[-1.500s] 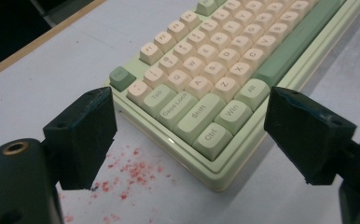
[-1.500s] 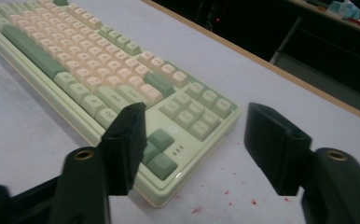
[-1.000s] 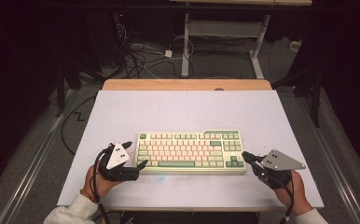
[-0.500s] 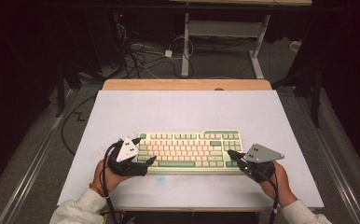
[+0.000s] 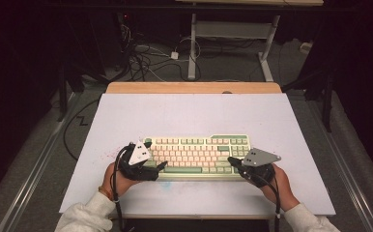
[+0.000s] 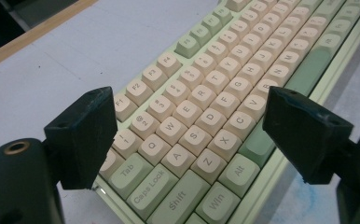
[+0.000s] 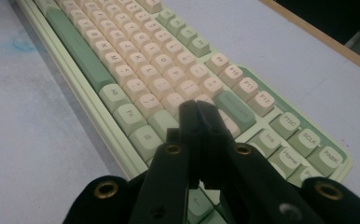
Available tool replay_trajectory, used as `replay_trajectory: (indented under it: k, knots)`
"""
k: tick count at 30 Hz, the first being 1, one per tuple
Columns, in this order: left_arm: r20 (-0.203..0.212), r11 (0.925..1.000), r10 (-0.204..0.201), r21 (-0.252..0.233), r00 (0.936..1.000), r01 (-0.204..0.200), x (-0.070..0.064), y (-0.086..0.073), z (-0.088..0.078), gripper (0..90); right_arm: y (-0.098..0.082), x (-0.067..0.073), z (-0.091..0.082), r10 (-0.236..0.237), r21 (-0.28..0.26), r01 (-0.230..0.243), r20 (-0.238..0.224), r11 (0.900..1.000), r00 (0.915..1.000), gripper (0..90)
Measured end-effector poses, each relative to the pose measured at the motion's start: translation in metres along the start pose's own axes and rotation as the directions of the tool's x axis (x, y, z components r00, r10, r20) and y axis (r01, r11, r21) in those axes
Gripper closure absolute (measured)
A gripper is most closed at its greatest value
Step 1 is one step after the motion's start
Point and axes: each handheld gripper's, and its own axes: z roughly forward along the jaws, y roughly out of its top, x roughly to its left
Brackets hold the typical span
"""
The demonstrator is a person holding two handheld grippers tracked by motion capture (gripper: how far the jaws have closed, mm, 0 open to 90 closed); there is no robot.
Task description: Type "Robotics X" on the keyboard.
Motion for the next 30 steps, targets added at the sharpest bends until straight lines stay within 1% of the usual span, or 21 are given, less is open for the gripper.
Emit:
replay_trajectory:
  k: [2,3,4,7,11,14,15,18,23,25,28,30]
  knots:
    - [0.002,1.0,-0.007,-0.006,1.0,0.007,0.001,0.0,-0.001,16.8,0.001,0.001,0.005,-0.002,0.019,0.002,-0.006,1.0,1.0,90.0]
    - [0.002,0.9999,-0.009,-0.006,1.0,0.009,0.001,0.0,-0.001,16.8,0.001,0.001,0.005,-0.002,0.019,0.002,-0.006,1.0,1.0,90.0]
    - [0.0,1.0,-0.008,-0.003,1.0,0.008,0.002,0.0,-0.001,16.8,0.002,0.003,0.008,-0.011,0.031,0.011,-0.014,0.999,0.9998,90.0]
    - [0.003,0.9999,-0.011,-0.001,0.9999,0.011,0.002,0.0,-0.001,16.8,0.002,0.005,0.011,-0.019,0.041,0.019,-0.018,0.999,0.9997,90.0]
    - [0.006,1.0,-0.009,0.003,0.9999,0.009,0.002,0.001,0.0,16.9,0.003,0.003,0.018,-0.013,0.066,0.014,-0.007,0.998,0.9999,90.0]
    - [0.008,1.0,-0.006,0.001,1.0,0.006,0.002,0.002,0.0,17.0,0.004,0.003,0.02,-0.006,0.074,0.006,-0.008,0.997,1.0,90.0]
    - [0.008,1.0,-0.007,0.0,0.9999,0.007,0.002,0.002,0.0,17.0,0.004,0.003,0.021,-0.015,0.076,0.015,-0.01,0.997,0.9998,90.0]
    - [0.009,1.0,-0.005,0.007,0.9999,0.005,0.003,0.002,0.001,17.0,0.003,0.004,0.022,-0.017,0.086,0.018,-0.015,0.996,0.9998,90.0]
    - [0.009,0.9999,-0.004,0.014,0.9999,0.004,0.002,0.002,0.002,17.0,-0.001,0.002,0.026,-0.012,0.109,0.013,-0.008,0.994,0.9999,90.0]
    - [0.009,0.9998,0.001,0.018,1.0,-0.001,0.002,0.001,0.002,17.0,-0.001,0.003,0.027,-0.01,0.11,0.011,-0.004,0.994,0.9999,90.0]
    - [0.008,0.9998,-0.01,0.017,0.9999,0.01,0.004,0.001,0.002,17.0,-0.001,0.002,0.028,-0.014,0.109,0.014,-0.002,0.994,0.9999,90.0]
    - [0.005,0.9998,-0.01,0.018,0.9999,0.01,0.005,0.001,0.002,17.0,-0.001,0.002,0.029,-0.008,0.11,0.008,-0.001,0.994,1.0,90.0]
